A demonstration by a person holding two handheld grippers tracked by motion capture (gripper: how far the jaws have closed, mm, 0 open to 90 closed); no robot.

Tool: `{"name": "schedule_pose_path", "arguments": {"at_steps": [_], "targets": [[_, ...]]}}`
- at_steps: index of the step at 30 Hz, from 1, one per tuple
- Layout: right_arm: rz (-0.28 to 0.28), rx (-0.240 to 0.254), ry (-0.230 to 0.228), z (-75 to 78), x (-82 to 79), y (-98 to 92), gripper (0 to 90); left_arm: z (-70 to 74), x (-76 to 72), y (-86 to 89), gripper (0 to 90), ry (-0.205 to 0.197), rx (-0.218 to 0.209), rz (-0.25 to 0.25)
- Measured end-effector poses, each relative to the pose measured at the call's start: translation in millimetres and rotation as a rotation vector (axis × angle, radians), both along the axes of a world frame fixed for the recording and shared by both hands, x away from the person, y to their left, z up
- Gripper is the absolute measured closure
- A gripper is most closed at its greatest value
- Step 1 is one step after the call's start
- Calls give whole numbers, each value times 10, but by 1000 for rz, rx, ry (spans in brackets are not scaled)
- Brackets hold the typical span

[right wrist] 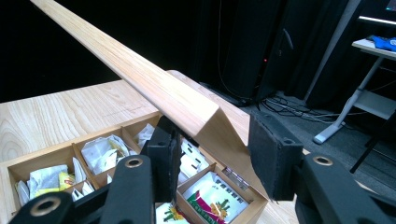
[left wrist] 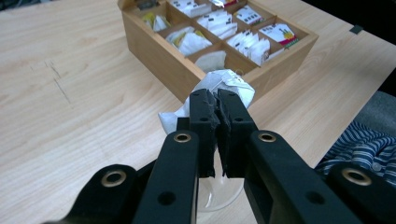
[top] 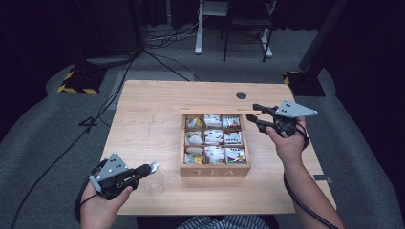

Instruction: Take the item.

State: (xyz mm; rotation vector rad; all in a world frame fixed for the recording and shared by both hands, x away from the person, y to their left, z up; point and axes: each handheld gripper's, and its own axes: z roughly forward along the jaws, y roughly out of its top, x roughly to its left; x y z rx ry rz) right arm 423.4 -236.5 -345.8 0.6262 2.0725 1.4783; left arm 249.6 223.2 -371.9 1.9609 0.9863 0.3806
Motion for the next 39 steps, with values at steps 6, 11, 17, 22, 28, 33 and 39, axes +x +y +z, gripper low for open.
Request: {"name": "schedule_pose_path", "arguments": {"at_steps": [6, 11, 17, 22, 28, 33, 39], "targets": [[2, 2, -1, -1, 4, -1, 555, -127, 41, -53, 855, 38, 1, -10], [4, 4, -1, -4, 4, -3, 555, -198, 32, -70, 855, 56, 1, -11], [2, 3, -2, -4, 2, -1, 555, -253, 56, -84, 855, 76, 4, -9], [2, 5, -1, -4, 3, -2, 554, -300, 86, -85, 855, 88, 21, -10], [4, 9, 1, -9, 5, -5, 552, -313, 97, -79, 855, 97, 30, 2], [6, 11, 3, -10, 7, -6, 551, -329, 108, -85, 854, 110, 37, 0], [4, 12, 3, -5, 11, -3, 551, -360, 122, -107, 778, 118, 60, -1]]}}
